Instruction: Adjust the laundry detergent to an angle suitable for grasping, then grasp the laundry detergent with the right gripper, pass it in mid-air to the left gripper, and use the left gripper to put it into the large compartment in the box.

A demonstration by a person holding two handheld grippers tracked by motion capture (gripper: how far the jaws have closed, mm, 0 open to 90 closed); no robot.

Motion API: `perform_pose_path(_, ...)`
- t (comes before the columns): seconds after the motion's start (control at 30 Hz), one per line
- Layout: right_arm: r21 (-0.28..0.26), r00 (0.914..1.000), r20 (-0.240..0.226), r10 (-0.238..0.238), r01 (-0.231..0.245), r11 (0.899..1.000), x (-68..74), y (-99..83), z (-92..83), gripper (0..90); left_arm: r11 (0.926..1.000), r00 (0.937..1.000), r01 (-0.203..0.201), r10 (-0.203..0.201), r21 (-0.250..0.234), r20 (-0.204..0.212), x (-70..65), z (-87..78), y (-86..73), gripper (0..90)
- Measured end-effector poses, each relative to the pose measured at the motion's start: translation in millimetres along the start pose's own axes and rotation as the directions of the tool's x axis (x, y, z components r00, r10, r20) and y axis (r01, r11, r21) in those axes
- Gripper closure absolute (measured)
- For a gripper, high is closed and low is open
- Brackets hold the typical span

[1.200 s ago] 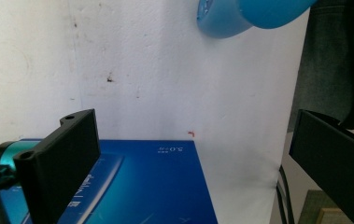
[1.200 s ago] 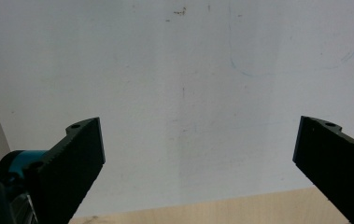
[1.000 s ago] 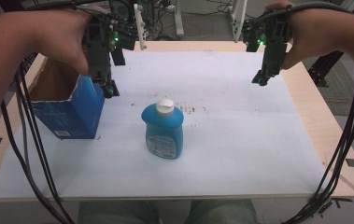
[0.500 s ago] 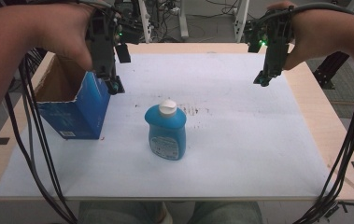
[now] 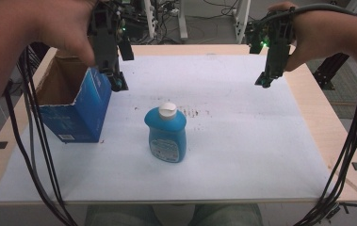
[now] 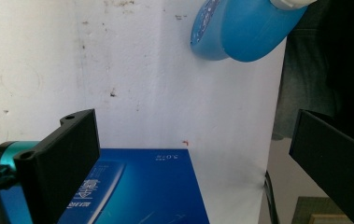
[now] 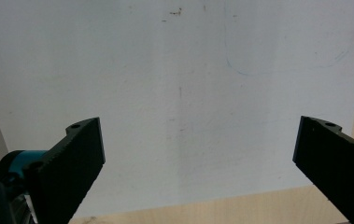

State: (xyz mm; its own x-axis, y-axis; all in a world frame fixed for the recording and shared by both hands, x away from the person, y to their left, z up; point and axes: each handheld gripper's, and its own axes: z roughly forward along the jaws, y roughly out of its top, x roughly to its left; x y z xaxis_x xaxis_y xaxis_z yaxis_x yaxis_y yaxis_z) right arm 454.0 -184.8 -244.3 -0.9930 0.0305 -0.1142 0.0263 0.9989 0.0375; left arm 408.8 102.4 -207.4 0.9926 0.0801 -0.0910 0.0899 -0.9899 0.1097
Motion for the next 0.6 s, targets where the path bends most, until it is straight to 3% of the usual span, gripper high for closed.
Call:
perform_pose_path(0.17,0.006,1.0000,0.001,0.001,-0.002,1.000,0.9,0.3,0.1,1.1,0.9998,0.9998,0.018,-0.018,0.000,-0.006,0.4,-0.6,-2.8,1.8)
perform_pose_path(0.5,-0.004,0.9999,0.009,0.011,-0.011,1.000,5.1,-3.8,-5.2,1.1,0.9998,0.9998,0.017,-0.017,0.009,0.013,3.1,0.8,-4.5,1.7)
perform_pose_path(0.6,-0.033,0.9995,0.004,0.030,-0.030,0.999,8.3,-6.2,-7.5,1.1,0.9999,0.9999,0.014,-0.014,0.008,0.005,2.1,0.4,-5.9,1.7)
